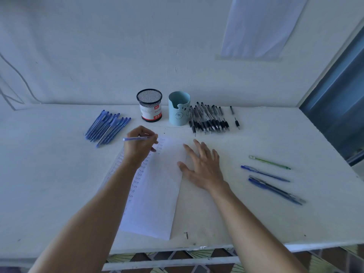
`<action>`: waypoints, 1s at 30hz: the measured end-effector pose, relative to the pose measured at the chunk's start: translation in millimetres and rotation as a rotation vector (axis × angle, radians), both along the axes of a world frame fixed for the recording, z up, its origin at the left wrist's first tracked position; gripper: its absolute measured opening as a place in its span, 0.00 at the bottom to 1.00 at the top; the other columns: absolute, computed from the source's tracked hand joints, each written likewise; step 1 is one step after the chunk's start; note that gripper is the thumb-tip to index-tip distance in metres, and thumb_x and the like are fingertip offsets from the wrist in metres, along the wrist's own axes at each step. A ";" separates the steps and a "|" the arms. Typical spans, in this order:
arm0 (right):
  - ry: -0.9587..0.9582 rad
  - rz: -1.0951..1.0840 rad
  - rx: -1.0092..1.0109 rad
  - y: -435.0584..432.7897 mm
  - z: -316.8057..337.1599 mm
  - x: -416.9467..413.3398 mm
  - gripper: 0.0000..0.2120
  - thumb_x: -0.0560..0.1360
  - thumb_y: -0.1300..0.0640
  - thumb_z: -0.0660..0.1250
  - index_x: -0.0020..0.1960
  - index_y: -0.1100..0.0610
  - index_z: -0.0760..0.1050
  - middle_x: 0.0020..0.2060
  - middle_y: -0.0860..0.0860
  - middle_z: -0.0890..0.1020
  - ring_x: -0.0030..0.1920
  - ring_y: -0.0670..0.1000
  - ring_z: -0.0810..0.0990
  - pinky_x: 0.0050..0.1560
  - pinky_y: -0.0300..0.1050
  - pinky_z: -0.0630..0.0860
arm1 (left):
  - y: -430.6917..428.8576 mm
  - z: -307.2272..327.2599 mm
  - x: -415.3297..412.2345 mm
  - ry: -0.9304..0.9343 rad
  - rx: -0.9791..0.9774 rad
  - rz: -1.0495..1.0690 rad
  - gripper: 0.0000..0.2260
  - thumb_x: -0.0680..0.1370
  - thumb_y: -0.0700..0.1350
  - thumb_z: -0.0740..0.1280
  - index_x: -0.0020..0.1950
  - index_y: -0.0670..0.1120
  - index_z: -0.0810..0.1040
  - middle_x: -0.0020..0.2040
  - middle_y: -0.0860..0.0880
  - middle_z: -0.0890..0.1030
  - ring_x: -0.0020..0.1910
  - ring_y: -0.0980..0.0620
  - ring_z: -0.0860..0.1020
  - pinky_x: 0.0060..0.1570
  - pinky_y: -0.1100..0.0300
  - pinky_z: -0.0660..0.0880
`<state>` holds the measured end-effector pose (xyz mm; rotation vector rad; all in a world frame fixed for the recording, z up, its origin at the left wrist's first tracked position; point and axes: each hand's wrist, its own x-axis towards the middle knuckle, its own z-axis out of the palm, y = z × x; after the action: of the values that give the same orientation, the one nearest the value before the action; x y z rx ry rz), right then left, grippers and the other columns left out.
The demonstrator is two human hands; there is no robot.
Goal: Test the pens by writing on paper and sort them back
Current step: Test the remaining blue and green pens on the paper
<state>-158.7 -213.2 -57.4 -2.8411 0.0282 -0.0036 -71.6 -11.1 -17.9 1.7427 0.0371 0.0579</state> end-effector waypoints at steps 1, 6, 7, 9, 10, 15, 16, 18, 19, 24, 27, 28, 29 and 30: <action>0.034 0.009 -0.009 -0.3 0.3 0.8 0.34 0.75 0.29 0.48 0.79 0.39 0.52 0.81 0.48 0.49 0.80 0.52 0.44 0.77 0.61 0.41 | -1.9 -0.1 1.5 0.007 0.023 0.010 0.10 0.72 0.32 0.71 0.35 0.44 0.75 0.28 0.45 0.80 0.28 0.45 0.79 0.27 0.56 0.75; 0.049 0.012 -0.050 1.0 3.6 1.4 0.32 0.76 0.30 0.53 0.77 0.39 0.55 0.80 0.49 0.52 0.80 0.54 0.46 0.75 0.64 0.43 | 3.7 -15.5 6.9 -0.031 0.226 0.063 0.08 0.59 0.38 0.63 0.29 0.40 0.63 0.25 0.43 0.68 0.27 0.47 0.68 0.27 0.55 0.66; 0.040 0.008 -0.049 1.2 3.9 1.6 0.32 0.76 0.30 0.53 0.77 0.39 0.56 0.80 0.49 0.53 0.80 0.54 0.47 0.75 0.64 0.43 | 3.5 -16.0 6.1 -0.047 0.254 0.065 0.09 0.59 0.38 0.63 0.31 0.38 0.63 0.27 0.43 0.67 0.28 0.48 0.67 0.27 0.55 0.64; 0.026 0.003 -0.048 1.5 3.7 1.6 0.32 0.76 0.30 0.54 0.77 0.39 0.56 0.80 0.49 0.53 0.80 0.54 0.47 0.75 0.64 0.44 | 2.0 -16.6 4.4 -0.068 0.278 0.063 0.10 0.61 0.34 0.63 0.32 0.35 0.61 0.28 0.44 0.65 0.29 0.49 0.64 0.28 0.57 0.61; 0.022 0.001 -0.047 1.8 3.6 1.7 0.32 0.76 0.30 0.54 0.77 0.39 0.56 0.80 0.49 0.54 0.80 0.54 0.48 0.75 0.64 0.44 | 0.7 -16.4 3.6 -0.069 0.293 0.064 0.09 0.62 0.32 0.63 0.32 0.35 0.61 0.28 0.45 0.64 0.29 0.50 0.63 0.28 0.58 0.60; 0.029 -0.010 -0.032 2.3 3.8 1.5 0.32 0.76 0.29 0.54 0.77 0.39 0.57 0.80 0.48 0.53 0.80 0.54 0.47 0.75 0.64 0.43 | -1.5 -17.1 2.9 -0.068 0.345 0.068 0.10 0.65 0.29 0.62 0.32 0.37 0.61 0.29 0.45 0.62 0.29 0.50 0.60 0.28 0.61 0.55; 0.026 -0.012 -0.031 2.2 3.6 1.8 0.32 0.75 0.29 0.54 0.77 0.39 0.57 0.80 0.48 0.53 0.80 0.53 0.47 0.75 0.63 0.43 | -1.8 -16.9 3.1 -0.070 0.363 0.064 0.10 0.65 0.30 0.62 0.31 0.38 0.61 0.29 0.45 0.62 0.29 0.50 0.60 0.27 0.61 0.55; 0.026 -0.012 -0.029 2.5 3.8 1.8 0.32 0.75 0.29 0.54 0.77 0.39 0.57 0.80 0.48 0.53 0.80 0.53 0.47 0.75 0.63 0.43 | -2.8 -15.7 2.5 -0.080 0.386 0.047 0.13 0.66 0.29 0.61 0.31 0.42 0.59 0.29 0.46 0.61 0.29 0.51 0.59 0.23 0.62 0.55; 0.027 -0.012 -0.027 2.6 4.2 1.8 0.32 0.75 0.29 0.54 0.77 0.39 0.57 0.80 0.48 0.53 0.80 0.53 0.47 0.75 0.63 0.43 | -3.4 -14.8 2.3 -0.087 0.402 0.034 0.14 0.66 0.29 0.60 0.31 0.44 0.59 0.29 0.47 0.60 0.28 0.51 0.58 0.22 0.65 0.54; 0.025 -0.019 -0.023 3.4 3.4 1.5 0.32 0.75 0.29 0.55 0.76 0.38 0.57 0.80 0.48 0.54 0.80 0.53 0.47 0.75 0.63 0.43 | -3.6 -14.5 2.7 -0.082 0.417 0.015 0.14 0.65 0.29 0.59 0.31 0.45 0.58 0.29 0.47 0.59 0.30 0.51 0.57 0.29 0.62 0.54; 0.021 -0.024 -0.019 3.1 2.8 2.3 0.32 0.75 0.29 0.55 0.76 0.38 0.57 0.80 0.48 0.54 0.80 0.53 0.47 0.75 0.63 0.43 | -4.4 -15.6 3.6 -0.068 0.402 0.033 0.14 0.65 0.29 0.60 0.30 0.44 0.59 0.28 0.47 0.61 0.29 0.51 0.59 0.29 0.63 0.56; 0.022 -0.025 -0.016 3.3 2.9 2.3 0.32 0.75 0.29 0.55 0.76 0.38 0.57 0.80 0.48 0.54 0.80 0.53 0.47 0.75 0.63 0.43 | -4.9 -15.3 3.6 -0.063 0.411 0.031 0.13 0.66 0.29 0.60 0.31 0.44 0.59 0.28 0.48 0.61 0.29 0.51 0.59 0.28 0.63 0.56; 0.022 -0.025 -0.015 3.4 3.0 2.1 0.32 0.75 0.29 0.55 0.76 0.38 0.57 0.80 0.48 0.54 0.80 0.53 0.47 0.75 0.63 0.43 | -5.3 -15.0 3.5 -0.061 0.420 0.029 0.13 0.66 0.29 0.60 0.31 0.44 0.60 0.28 0.48 0.61 0.28 0.51 0.59 0.26 0.64 0.56; 0.021 -0.025 -0.014 3.6 2.7 2.0 0.32 0.75 0.29 0.55 0.76 0.38 0.57 0.80 0.48 0.54 0.80 0.53 0.47 0.75 0.63 0.43 | -5.6 -14.7 3.3 -0.063 0.420 0.029 0.13 0.66 0.29 0.59 0.31 0.44 0.59 0.28 0.48 0.61 0.28 0.52 0.59 0.24 0.64 0.56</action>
<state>-156.7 -209.6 -54.8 -2.8546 0.0680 0.0204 -68.3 -16.7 -32.5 2.1594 0.0044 0.1505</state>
